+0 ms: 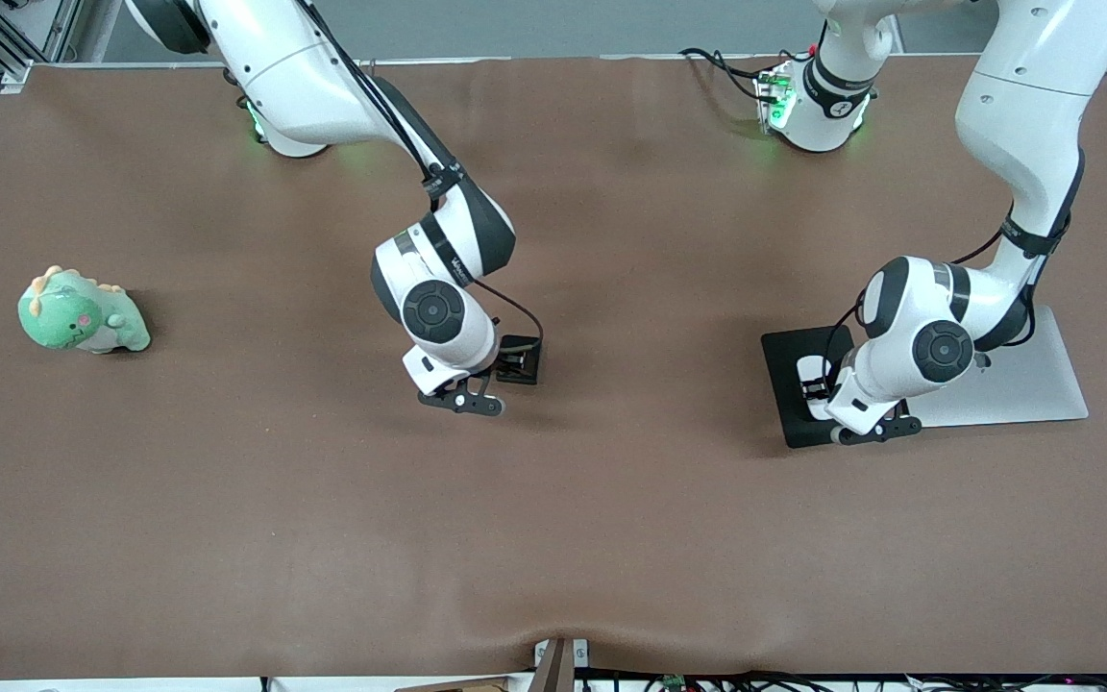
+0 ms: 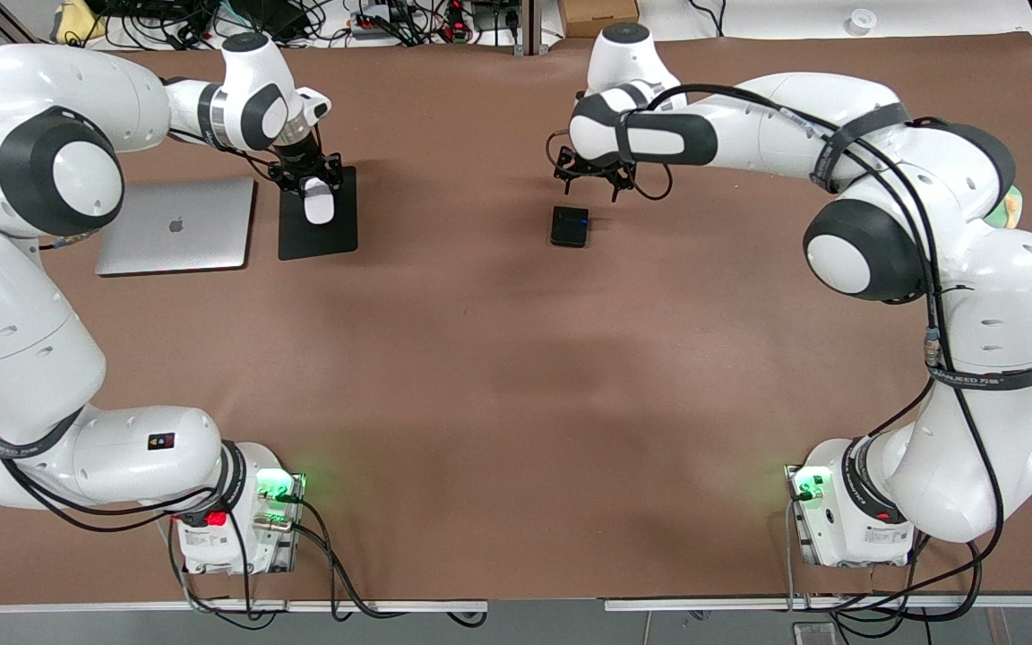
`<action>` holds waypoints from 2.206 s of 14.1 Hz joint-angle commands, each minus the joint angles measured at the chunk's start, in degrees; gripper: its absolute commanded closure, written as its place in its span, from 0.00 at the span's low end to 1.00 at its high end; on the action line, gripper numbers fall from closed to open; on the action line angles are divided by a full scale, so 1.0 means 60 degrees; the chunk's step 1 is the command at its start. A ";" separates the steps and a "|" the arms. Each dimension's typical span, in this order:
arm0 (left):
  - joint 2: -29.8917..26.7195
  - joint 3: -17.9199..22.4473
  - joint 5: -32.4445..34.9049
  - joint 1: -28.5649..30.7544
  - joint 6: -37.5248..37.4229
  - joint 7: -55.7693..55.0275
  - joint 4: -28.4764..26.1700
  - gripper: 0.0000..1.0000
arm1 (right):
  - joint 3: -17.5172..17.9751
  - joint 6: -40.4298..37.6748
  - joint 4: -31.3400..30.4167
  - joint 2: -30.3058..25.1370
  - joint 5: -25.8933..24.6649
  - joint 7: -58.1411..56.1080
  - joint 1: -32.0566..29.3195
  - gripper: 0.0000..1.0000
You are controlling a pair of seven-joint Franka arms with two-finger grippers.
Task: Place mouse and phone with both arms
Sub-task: 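Lower the mouse onto the pad while the right gripper grasps the phone, then open and raise the left gripper while the right gripper lifts the phone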
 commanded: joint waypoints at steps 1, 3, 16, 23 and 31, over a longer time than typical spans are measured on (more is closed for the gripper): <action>-0.0014 -0.0105 0.0242 0.0152 0.0162 0.0377 -0.0010 1.00 | -0.0081 0.0344 0.0132 0.0273 0.0054 0.0199 0.0242 0.00; 0.0074 -0.0105 0.0242 0.0152 0.0177 0.0392 -0.0024 1.00 | -0.0081 0.0374 0.0146 0.0390 0.0039 0.0360 0.0316 0.00; 0.0089 -0.0003 0.0242 0.0123 0.0133 0.0363 0.0209 0.00 | -0.0081 0.1019 0.0117 0.0786 0.0054 0.0976 0.0725 0.00; -0.0541 0.0012 0.0242 0.0137 -0.2337 0.0348 0.3617 0.00 | -0.0095 0.1136 0.0073 0.1006 -0.0004 0.1137 0.0901 0.00; -0.3263 -0.0047 0.0095 0.0548 -0.5753 0.0670 0.4824 0.00 | -0.0154 -0.0251 0.0147 0.0524 -0.0048 0.0991 0.0566 1.00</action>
